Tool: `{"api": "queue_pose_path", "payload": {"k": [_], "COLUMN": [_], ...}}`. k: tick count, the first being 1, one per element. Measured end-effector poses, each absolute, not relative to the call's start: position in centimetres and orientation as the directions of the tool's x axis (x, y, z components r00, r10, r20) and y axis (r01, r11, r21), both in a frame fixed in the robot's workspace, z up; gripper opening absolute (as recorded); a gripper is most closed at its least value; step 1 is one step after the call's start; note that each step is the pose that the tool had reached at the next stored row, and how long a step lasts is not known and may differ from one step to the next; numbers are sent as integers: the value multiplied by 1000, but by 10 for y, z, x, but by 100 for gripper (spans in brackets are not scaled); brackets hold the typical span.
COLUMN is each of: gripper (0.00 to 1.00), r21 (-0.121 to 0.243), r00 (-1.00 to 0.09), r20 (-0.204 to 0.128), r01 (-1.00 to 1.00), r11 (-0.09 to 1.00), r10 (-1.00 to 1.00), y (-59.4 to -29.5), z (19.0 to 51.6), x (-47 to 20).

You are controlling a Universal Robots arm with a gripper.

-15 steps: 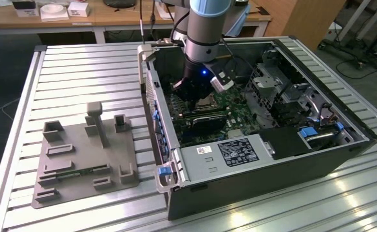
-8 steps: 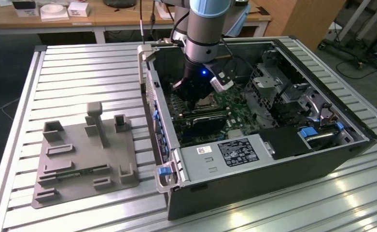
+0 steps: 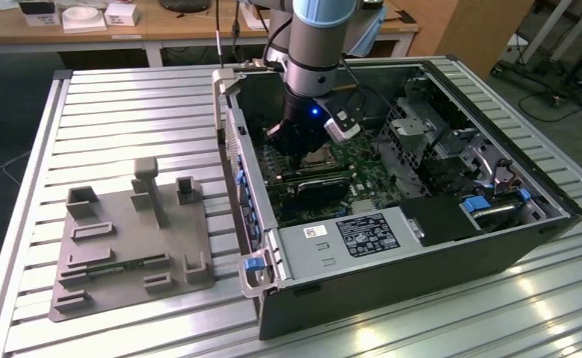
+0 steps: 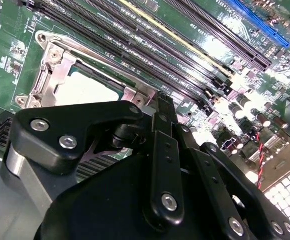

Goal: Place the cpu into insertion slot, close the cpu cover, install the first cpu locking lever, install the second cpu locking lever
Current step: 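Install the second cpu locking lever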

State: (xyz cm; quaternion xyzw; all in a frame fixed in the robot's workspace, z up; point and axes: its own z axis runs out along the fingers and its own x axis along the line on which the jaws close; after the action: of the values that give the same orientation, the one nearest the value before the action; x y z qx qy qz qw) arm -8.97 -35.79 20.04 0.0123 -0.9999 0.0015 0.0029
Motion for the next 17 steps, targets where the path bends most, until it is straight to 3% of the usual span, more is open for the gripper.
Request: {"api": "queue_pose_path", "payload": {"k": [17], "gripper": [10], "r21": [-3], "r00": [-1000], "r20": [6], "r01": [-24], "r11": [1000], "r10": [-24], "y": [-357], "z": [214], "x": [-90]}}
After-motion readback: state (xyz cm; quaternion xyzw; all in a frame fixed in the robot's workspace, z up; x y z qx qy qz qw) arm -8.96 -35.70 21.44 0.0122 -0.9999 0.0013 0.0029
